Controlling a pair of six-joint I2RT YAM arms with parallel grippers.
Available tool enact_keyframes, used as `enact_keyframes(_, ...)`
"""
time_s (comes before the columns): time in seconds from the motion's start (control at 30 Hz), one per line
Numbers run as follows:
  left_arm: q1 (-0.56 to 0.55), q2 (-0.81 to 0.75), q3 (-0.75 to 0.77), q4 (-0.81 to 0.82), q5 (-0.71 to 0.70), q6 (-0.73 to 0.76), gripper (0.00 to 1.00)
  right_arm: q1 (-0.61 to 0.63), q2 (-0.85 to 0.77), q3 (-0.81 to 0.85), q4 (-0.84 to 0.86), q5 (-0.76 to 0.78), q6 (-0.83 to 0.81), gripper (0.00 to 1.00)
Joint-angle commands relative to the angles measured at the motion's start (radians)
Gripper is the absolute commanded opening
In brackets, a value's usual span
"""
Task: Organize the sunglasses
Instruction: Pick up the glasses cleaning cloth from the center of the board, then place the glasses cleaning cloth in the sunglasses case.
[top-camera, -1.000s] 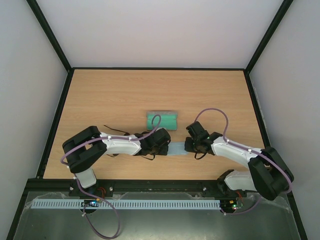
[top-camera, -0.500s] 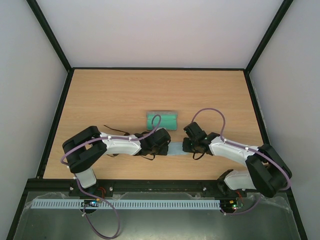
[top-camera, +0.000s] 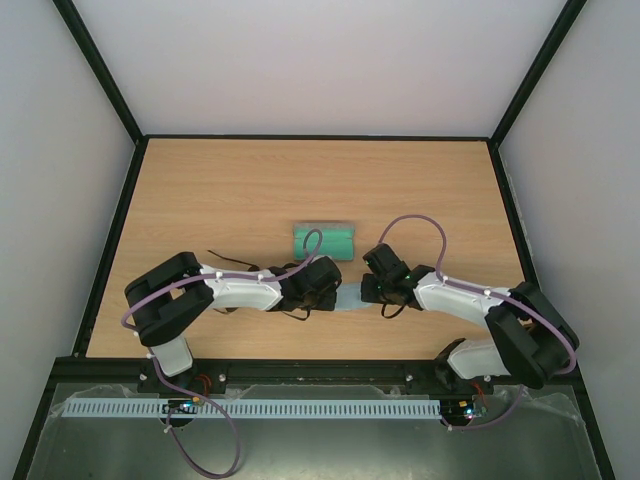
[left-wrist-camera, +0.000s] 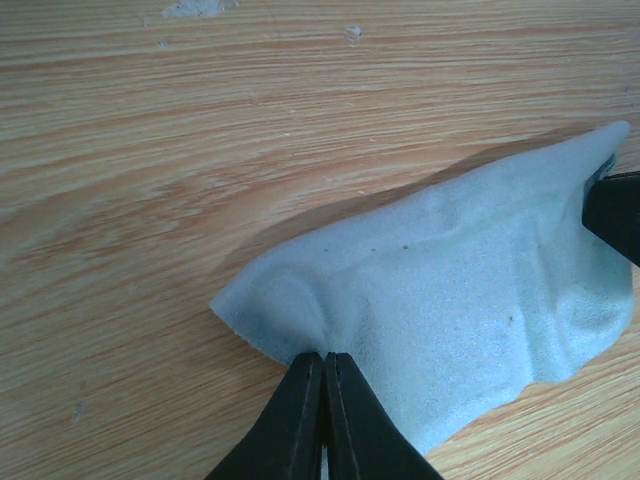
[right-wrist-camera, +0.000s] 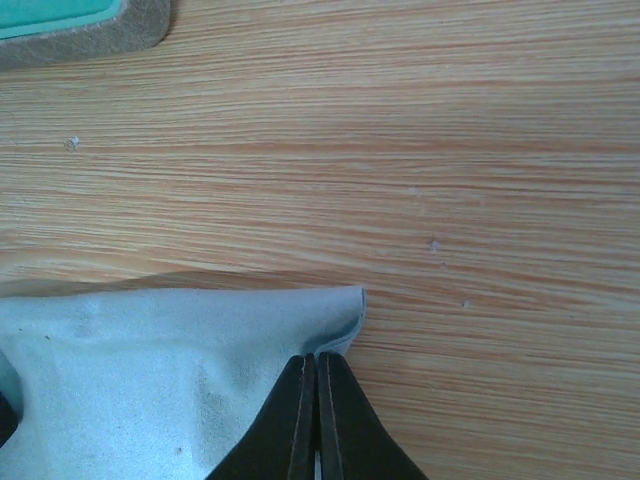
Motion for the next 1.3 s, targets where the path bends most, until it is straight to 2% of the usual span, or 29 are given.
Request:
enact_keyframes(0.0,0.001,-0.001,-0.005,-0.1,-0.036,0.017,0.03,0.013,0.003,-0.006,-0.068,-0.003,-0.002,0.01)
enact_keyframes(0.2,0.019,-0.051,0.008,-0.139,-0.065,0.03,0.02,0.014,-0.065,0.058,-0.11,0.01,0.003,0.01)
enact_keyframes(0.4,0.035,-0.076,0.023,-0.156,-0.072,0.045,0.02,0.012,-0.065,0.116,-0.124,0.0,-0.004,0.01)
enact_keyframes(0.87,0.114,-0.156,0.071,-0.216,-0.115,0.096,0.02,0.013,-0.007,0.237,-0.167,-0.002,-0.05,0.01)
enact_keyframes(1.27,0.19,-0.139,0.137,-0.22,-0.149,0.19,0.02,0.012,0.136,0.378,-0.145,0.061,-0.095,0.01)
